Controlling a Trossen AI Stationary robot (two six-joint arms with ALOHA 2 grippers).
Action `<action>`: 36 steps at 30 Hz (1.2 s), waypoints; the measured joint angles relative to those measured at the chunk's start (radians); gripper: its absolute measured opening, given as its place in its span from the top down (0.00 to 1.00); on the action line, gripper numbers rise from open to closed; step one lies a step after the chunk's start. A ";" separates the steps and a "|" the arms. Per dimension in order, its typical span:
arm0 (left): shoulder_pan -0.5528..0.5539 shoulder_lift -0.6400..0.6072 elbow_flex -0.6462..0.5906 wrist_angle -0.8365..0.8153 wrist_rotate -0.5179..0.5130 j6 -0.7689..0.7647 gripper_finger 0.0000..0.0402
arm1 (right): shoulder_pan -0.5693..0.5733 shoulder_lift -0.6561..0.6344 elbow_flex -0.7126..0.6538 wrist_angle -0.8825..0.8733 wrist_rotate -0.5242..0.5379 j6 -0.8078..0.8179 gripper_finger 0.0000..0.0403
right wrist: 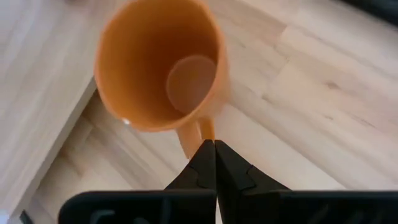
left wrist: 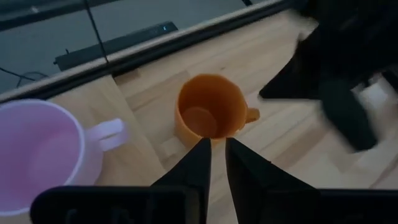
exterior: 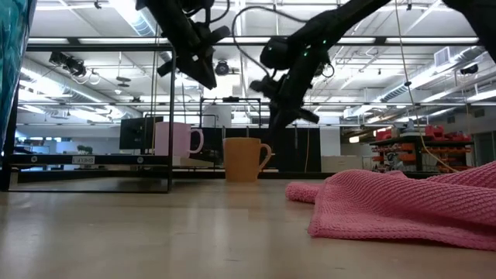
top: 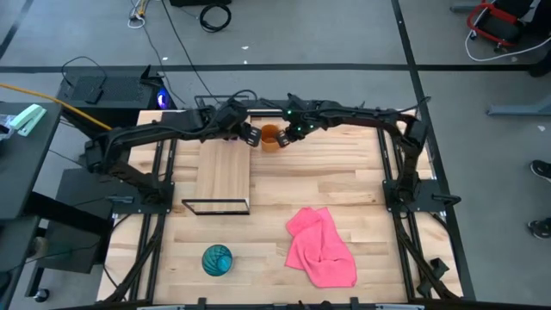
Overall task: Stack small to large cups/mugs on shelf
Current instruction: Put the orange mug on the shelf
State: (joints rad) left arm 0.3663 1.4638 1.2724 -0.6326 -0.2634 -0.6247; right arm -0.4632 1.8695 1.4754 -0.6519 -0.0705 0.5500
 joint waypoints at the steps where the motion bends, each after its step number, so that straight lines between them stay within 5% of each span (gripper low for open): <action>1: 0.002 0.008 0.000 0.003 0.005 0.000 0.86 | -0.003 -0.022 0.000 -0.010 0.000 -0.001 1.00; 13: 0.020 0.121 -0.001 0.222 0.102 -0.031 0.85 | 0.052 -0.236 0.000 -0.188 -0.016 -0.037 0.95; 21: 0.027 0.168 -0.001 0.220 0.128 -0.054 0.87 | 0.120 -0.302 0.000 -0.212 -0.010 -0.058 0.94; 28: 0.007 0.163 -0.001 0.219 0.133 -0.065 0.87 | 0.137 -0.275 0.000 -0.183 0.106 -0.097 0.95; 36: 0.048 0.075 -0.001 0.176 0.130 -0.062 0.87 | -0.011 -0.141 0.001 0.074 0.021 -0.108 0.99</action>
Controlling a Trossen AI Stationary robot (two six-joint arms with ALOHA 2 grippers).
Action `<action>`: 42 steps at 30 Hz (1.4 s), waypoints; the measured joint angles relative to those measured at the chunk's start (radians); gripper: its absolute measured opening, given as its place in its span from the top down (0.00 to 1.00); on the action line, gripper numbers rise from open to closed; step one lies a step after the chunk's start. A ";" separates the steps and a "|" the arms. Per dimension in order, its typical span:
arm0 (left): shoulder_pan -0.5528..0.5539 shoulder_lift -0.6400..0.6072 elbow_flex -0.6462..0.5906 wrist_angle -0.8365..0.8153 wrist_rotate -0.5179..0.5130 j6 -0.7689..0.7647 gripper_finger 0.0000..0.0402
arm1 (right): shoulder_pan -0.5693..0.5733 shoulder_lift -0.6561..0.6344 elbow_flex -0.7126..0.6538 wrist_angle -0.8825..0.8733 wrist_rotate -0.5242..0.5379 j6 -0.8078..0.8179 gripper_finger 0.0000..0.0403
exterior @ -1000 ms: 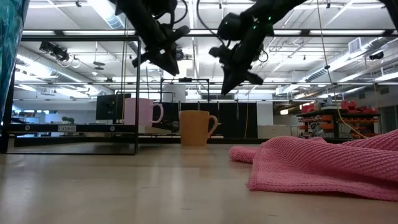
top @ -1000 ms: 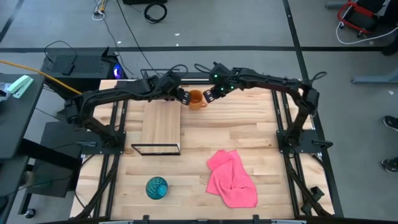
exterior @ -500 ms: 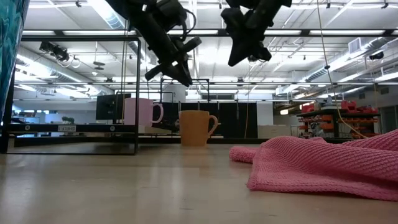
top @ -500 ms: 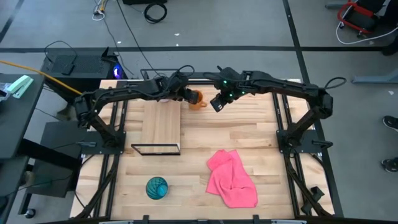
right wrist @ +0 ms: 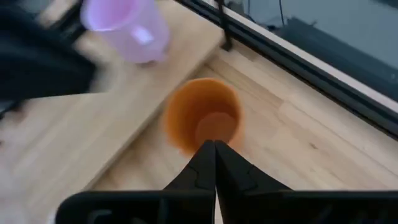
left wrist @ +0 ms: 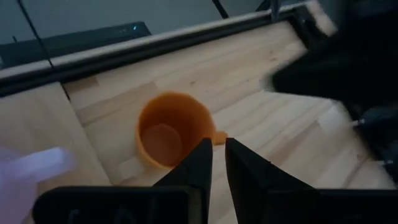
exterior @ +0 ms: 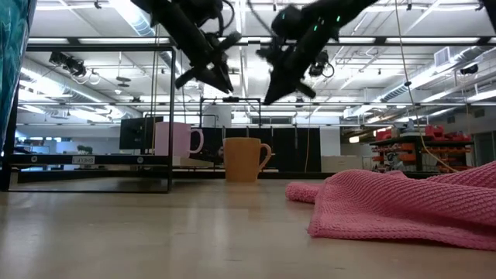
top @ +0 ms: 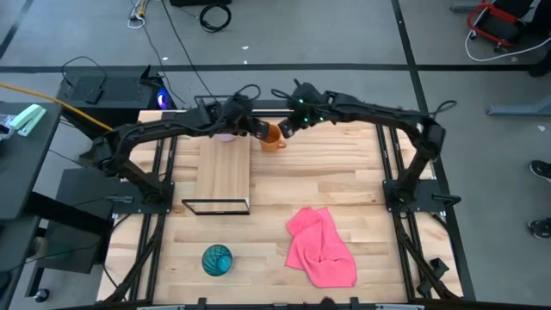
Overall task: Stack small to large cups/mugs on shelf
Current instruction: Put the orange mug on the shelf
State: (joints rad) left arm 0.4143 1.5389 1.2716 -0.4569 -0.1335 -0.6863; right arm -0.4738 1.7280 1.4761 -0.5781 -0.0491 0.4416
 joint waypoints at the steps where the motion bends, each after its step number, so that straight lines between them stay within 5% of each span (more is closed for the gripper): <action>1: 0.005 -0.017 0.000 -0.013 0.000 0.004 0.87 | -0.022 0.020 -0.001 0.012 -0.017 0.000 0.99; 5: 0.030 -0.081 0.000 -0.051 -0.001 0.025 0.88 | -0.096 0.097 -0.001 0.092 -0.157 0.009 0.99; 14: 0.068 -0.151 0.001 -0.071 -0.003 0.033 0.88 | -0.168 0.230 0.037 0.170 -0.280 0.060 1.00; 31: 0.088 -0.152 0.001 -0.102 -0.004 0.047 0.90 | -0.189 0.424 0.255 0.087 -0.394 0.143 1.00; 42: 0.089 -0.152 0.001 -0.101 -0.004 0.069 0.90 | -0.127 0.448 0.263 0.009 -0.399 0.083 1.00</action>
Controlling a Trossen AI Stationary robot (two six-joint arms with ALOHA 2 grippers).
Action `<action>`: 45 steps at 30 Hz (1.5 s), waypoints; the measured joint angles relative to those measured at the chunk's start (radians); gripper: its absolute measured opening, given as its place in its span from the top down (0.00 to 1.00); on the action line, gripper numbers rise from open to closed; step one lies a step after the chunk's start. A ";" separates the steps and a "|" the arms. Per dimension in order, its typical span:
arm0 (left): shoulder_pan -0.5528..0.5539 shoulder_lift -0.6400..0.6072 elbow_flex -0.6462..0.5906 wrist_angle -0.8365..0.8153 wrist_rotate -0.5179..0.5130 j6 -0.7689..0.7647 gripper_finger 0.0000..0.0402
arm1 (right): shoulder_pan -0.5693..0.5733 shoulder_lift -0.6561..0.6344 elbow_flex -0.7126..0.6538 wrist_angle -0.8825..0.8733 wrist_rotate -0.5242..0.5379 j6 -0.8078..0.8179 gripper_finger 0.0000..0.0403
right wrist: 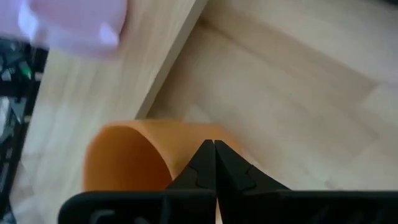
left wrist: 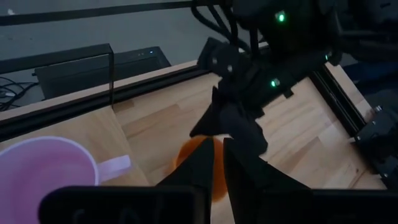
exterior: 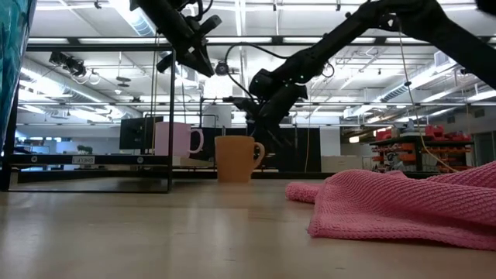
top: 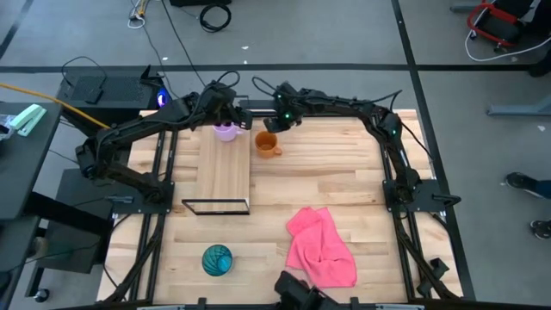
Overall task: Stack small to large cups/mugs on shelf
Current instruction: Put the orange mug on the shelf
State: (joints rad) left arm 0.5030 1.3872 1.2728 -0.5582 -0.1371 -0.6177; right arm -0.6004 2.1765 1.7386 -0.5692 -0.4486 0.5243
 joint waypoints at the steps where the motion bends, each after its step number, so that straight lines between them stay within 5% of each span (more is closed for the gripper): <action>1: 0.000 0.000 0.000 0.000 0.000 0.000 0.90 | 0.008 0.000 0.000 0.001 0.002 -0.002 1.00; 22: 0.000 0.000 0.000 -0.090 0.000 0.003 0.93 | 0.175 0.000 -0.001 -0.010 0.047 -0.019 1.00; 31: -0.007 0.000 0.000 -0.336 0.000 0.017 0.90 | 0.189 -0.007 -0.002 -0.018 0.063 -0.004 1.00; 45: -0.137 0.010 -0.001 -0.352 0.001 -0.086 0.92 | 0.166 -0.281 -0.002 -0.310 0.131 -0.081 0.99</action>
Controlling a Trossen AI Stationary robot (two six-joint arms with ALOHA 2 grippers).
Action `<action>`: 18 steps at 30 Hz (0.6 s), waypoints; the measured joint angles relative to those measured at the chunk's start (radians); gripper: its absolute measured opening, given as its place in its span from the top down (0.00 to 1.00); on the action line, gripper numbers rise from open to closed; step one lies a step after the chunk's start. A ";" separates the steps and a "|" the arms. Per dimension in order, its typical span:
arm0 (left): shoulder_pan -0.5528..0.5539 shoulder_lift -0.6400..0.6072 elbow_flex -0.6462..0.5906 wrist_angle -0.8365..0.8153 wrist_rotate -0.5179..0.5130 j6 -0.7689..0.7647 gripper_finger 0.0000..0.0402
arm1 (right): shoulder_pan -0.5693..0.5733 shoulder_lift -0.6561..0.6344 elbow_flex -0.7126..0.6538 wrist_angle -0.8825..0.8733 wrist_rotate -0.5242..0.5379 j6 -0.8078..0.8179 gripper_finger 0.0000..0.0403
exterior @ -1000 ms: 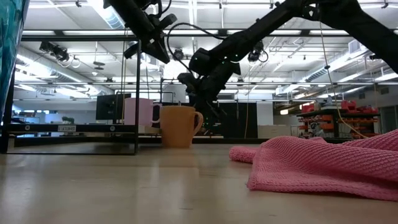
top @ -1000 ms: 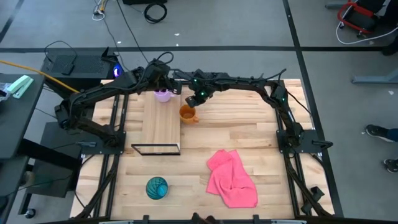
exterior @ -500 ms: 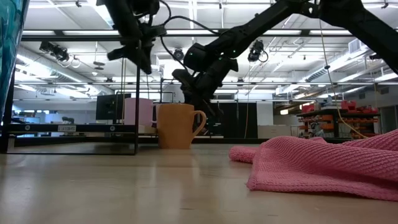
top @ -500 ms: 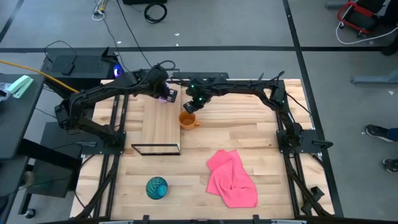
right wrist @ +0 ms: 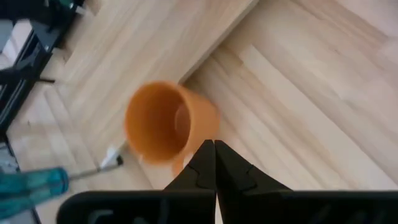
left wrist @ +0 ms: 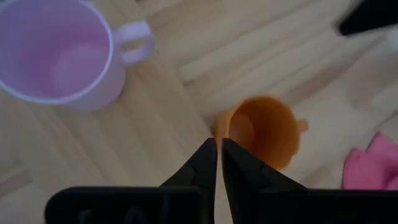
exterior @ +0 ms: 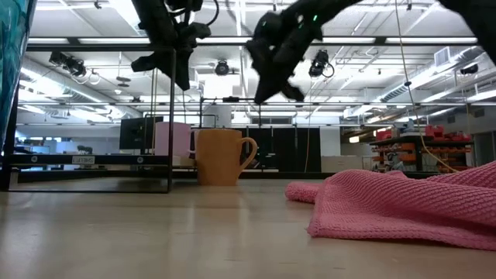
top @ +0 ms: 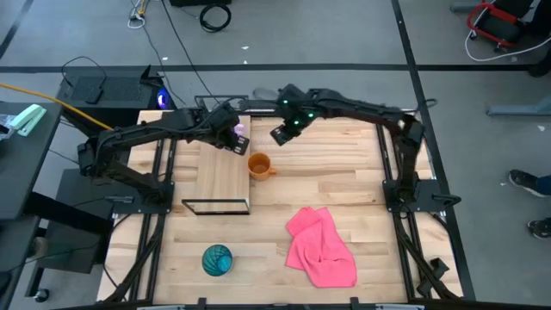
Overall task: Stack small to large cups/mugs on shelf
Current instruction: Put the orange mug on the shelf
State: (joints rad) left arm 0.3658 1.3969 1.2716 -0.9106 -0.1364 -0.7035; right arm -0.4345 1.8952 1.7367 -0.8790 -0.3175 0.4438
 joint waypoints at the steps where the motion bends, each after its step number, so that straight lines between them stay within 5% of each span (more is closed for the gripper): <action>1: -0.006 0.003 0.000 0.013 -0.011 -0.017 0.92 | 0.008 -0.030 0.000 -0.037 0.012 -0.002 0.99; 10: -0.057 0.073 0.000 0.061 -0.019 -0.100 0.89 | 0.171 -0.280 -0.080 -0.218 0.164 -0.013 0.94; 18: -0.079 0.163 0.000 0.055 -0.015 -0.114 0.87 | 0.343 -0.447 -0.216 -0.225 0.308 0.139 0.91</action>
State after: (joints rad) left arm 0.2871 1.5598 1.2716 -0.8557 -0.1519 -0.8178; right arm -0.0916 1.4484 1.5209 -1.1044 -0.0094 0.5823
